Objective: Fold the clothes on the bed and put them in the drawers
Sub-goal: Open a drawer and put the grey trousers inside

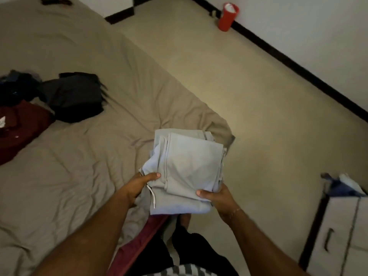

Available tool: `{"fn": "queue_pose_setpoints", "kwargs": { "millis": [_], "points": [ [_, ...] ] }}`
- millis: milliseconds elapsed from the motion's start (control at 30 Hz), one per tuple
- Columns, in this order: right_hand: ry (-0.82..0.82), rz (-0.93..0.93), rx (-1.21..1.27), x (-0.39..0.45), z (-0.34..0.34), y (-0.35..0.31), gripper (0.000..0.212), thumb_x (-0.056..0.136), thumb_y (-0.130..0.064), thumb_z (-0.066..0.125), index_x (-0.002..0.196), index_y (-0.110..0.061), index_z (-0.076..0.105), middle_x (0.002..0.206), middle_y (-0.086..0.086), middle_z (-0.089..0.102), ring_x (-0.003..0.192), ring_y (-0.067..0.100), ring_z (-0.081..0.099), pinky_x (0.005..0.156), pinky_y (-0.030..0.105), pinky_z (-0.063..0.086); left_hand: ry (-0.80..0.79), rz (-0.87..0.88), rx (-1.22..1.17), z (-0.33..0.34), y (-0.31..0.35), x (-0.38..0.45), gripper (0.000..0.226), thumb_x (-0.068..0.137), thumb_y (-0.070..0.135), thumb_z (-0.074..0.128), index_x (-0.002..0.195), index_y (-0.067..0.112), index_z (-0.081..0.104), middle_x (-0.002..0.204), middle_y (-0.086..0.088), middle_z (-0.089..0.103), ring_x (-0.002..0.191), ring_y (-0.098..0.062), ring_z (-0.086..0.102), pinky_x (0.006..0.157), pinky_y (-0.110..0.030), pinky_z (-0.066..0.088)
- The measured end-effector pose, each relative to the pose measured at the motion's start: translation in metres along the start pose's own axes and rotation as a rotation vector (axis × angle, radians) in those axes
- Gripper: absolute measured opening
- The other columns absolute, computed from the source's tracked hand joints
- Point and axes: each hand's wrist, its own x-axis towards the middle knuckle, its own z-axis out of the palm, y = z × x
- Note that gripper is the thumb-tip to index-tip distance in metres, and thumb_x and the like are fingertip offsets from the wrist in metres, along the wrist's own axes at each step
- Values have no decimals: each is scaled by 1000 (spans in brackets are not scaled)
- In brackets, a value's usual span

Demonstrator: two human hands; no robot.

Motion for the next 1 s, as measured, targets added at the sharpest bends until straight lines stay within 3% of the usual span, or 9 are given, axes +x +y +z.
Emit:
{"fn": "queue_pose_setpoints", "kwargs": {
  "millis": [100,233,400,433,533,667,867,1000],
  "points": [
    [82,-18,116,-37,-26,6,68,65,-16,95,129,-20,71,123,3,75,111,24,73,89,45,62,-59,-17,101,41,6,-6,41,94,14,72,133,8,66,126,-21,72,117,-41,68,105,-54,53],
    [282,-75,274,-104,-82,22,64,63,-17,94,123,-22,72,118,2,77,105,24,75,81,38,63,-206,-31,264,135,9,-14,38,94,13,70,132,12,65,123,-15,74,109,-34,73,82,-40,62],
    [530,-119,456,-181,-157,61,71,55,-24,96,122,-21,73,115,2,78,102,23,76,81,43,63,-389,-33,488,261,-17,-15,54,84,15,81,134,13,62,124,-12,74,113,-33,71,90,-41,60],
    [580,-127,484,-198,-172,71,70,53,-26,97,119,-21,74,114,1,78,100,23,76,76,40,63,-409,-47,533,285,-27,-17,59,79,18,86,133,14,63,122,-11,75,114,-34,71,93,-44,58],
    [727,-148,539,-260,-216,105,68,54,-28,98,117,-22,75,110,0,79,97,21,76,67,32,60,-496,-58,645,362,-76,-17,56,74,26,85,125,19,63,109,-5,80,103,-29,74,81,-39,58],
    [974,-165,606,-349,-263,161,73,56,-25,98,124,-16,71,114,2,78,103,23,75,78,39,63,-708,-111,739,457,-159,-32,55,71,33,90,120,25,65,109,-3,79,96,-26,77,68,-32,63],
    [1221,-160,795,-468,-288,230,69,61,-24,98,125,-17,71,116,4,77,105,22,75,77,32,62,-1042,-266,841,574,-275,-75,59,74,29,90,129,18,71,129,-17,72,117,-39,70,86,-42,62],
    [1398,-108,910,-519,-292,271,68,64,-27,98,125,-13,72,117,8,77,108,25,73,81,34,61,-1222,-356,966,644,-348,-102,63,77,25,88,135,13,66,131,-17,70,119,-37,69,91,-42,61]
  ]
}}
